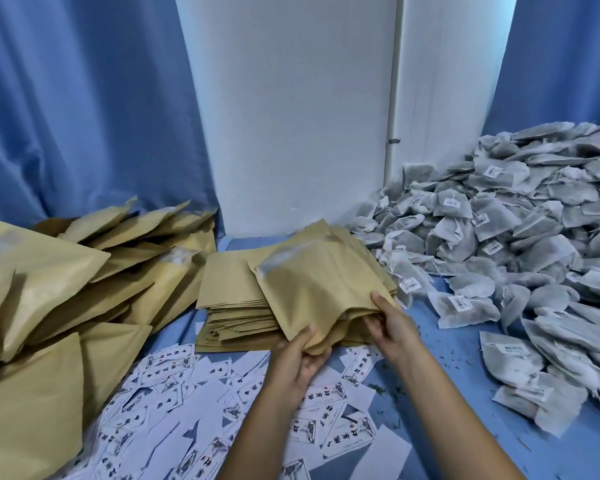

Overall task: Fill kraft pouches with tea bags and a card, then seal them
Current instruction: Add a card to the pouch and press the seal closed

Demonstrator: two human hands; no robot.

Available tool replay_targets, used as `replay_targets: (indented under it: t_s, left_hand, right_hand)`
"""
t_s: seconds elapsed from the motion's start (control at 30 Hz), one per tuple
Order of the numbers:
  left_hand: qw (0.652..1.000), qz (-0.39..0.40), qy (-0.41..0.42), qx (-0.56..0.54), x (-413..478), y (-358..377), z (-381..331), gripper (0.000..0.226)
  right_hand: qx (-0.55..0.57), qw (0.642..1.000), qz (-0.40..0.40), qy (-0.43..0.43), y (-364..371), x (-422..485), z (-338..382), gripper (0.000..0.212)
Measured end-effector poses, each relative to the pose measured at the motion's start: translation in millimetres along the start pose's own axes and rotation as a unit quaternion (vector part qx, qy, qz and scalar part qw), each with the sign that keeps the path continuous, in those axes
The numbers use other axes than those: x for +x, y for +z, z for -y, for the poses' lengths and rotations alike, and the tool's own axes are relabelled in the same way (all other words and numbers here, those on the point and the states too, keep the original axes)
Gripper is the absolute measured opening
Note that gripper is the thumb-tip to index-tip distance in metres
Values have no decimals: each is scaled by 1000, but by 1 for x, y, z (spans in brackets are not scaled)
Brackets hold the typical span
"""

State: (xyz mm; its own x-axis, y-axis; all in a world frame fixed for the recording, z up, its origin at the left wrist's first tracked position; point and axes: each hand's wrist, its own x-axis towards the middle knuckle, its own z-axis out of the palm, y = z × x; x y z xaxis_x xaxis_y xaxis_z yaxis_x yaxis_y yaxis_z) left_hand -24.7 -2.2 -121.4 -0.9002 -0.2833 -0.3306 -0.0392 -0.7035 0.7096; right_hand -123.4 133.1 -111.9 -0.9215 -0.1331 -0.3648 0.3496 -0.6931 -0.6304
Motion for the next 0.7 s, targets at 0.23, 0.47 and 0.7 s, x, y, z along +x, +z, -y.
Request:
replay_targets:
  t_s: [0.23,0.47,0.7]
  left_hand:
    - [1000,-4,26,-3,14,-9,3,20]
    - [996,45,72,-19,15,-9,-6,36]
    - [997,5,59,44,9,-1,1,23]
  right_hand:
    - [-162,959,-97,-209,-18,18,1,25]
    - [-406,633,132,-645,-17,-13,-3,39]
    - [-691,499,212,-478,8,-21,-25,29]
